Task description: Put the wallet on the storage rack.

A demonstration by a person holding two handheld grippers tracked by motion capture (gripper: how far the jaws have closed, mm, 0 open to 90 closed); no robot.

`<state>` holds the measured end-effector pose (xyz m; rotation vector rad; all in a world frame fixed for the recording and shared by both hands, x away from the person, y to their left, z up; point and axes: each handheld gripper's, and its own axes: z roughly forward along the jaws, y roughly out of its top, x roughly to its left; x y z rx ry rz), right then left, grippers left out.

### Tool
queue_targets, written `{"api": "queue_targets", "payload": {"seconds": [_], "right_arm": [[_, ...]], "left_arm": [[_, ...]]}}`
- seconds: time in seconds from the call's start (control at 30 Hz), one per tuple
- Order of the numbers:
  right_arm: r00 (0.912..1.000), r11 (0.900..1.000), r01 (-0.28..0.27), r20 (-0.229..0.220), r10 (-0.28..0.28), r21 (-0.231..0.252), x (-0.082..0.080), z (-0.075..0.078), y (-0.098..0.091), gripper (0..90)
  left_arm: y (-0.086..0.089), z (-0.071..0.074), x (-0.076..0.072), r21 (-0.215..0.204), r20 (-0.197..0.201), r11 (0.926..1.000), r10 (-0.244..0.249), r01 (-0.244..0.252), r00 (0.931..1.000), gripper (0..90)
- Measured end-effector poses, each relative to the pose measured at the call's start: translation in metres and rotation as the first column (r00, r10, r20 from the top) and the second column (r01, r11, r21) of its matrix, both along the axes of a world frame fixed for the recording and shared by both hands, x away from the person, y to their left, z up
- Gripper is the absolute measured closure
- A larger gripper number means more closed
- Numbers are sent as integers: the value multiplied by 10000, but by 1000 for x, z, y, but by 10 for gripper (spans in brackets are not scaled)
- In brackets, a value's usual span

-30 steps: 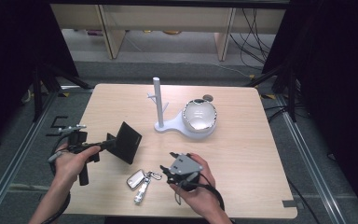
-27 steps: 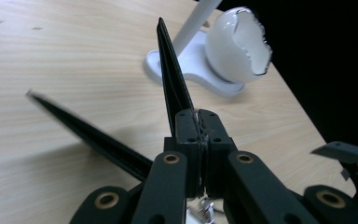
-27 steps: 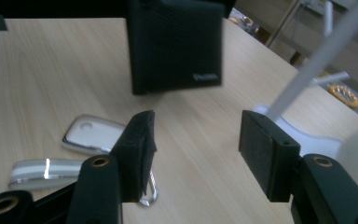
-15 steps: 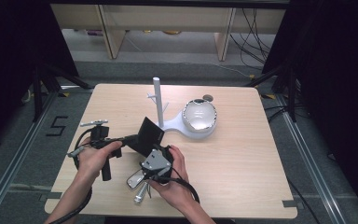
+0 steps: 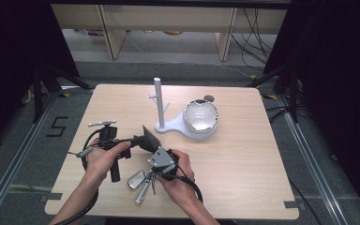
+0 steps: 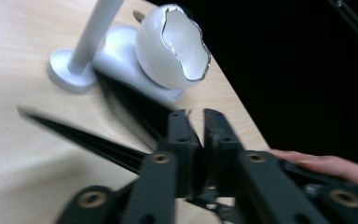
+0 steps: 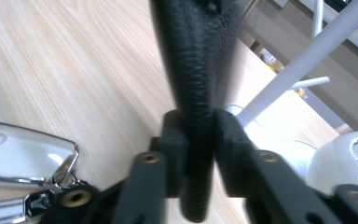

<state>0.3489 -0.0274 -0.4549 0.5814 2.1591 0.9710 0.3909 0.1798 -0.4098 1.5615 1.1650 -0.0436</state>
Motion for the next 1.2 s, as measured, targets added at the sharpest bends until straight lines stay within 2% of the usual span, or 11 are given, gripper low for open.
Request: {"api": "queue_targets", "payload": {"seconds": [0.07,0.2,0.3,0.37,0.43,0.57,0.63,0.7,0.73,0.9,1.2], "right_arm": [[9998,10000,-71,-205,71,-25,1,5,-4,793],[9961,9997,-221,-858,212,-96,8,18,-21,793],[9902,9996,-240,-1378,219,-136,13,31,-37,793],[9845,9997,-252,-1739,241,-44,17,38,-49,792],[9701,9996,-273,-2409,283,76,21,45,-60,791],[9456,9998,86,-3253,-19,189,27,55,-78,791],[9370,9996,232,-3491,-152,186,30,59,-86,790],[9278,9996,239,-3728,-160,166,34,63,-93,790],[9185,9995,315,-3946,-249,103,36,67,-96,789],[9041,9975,679,-4216,-690,-177,44,76,-107,787],[8834,9933,916,-4547,-1134,-699,56,86,-123,785]], "left_arm": [[2,6,-3,309,797,9993,180,-205,9967,648],[18,12,-11,1367,2498,9873,449,-811,9672,467],[35,9,-18,1870,3050,9751,578,-1193,9506,406],[45,3,-24,2385,3377,9603,578,-1449,9395,373],[52,-3,-28,2703,3516,9489,599,-1626,9342,358],[66,-18,-35,3030,3568,9349,683,-1846,9317,343],[71,-26,-38,2993,3532,9355,742,-1878,9326,342],[75,-34,-41,3150,3462,9281,825,-1986,9345,341],[77,-38,-42,3107,3406,9309,794,-1918,9369,341],[79,-52,-45,2941,3287,9355,935,-1959,9398,328],[74,-67,-46,3019,3300,9298,1050,-2103,9381,312]]}}
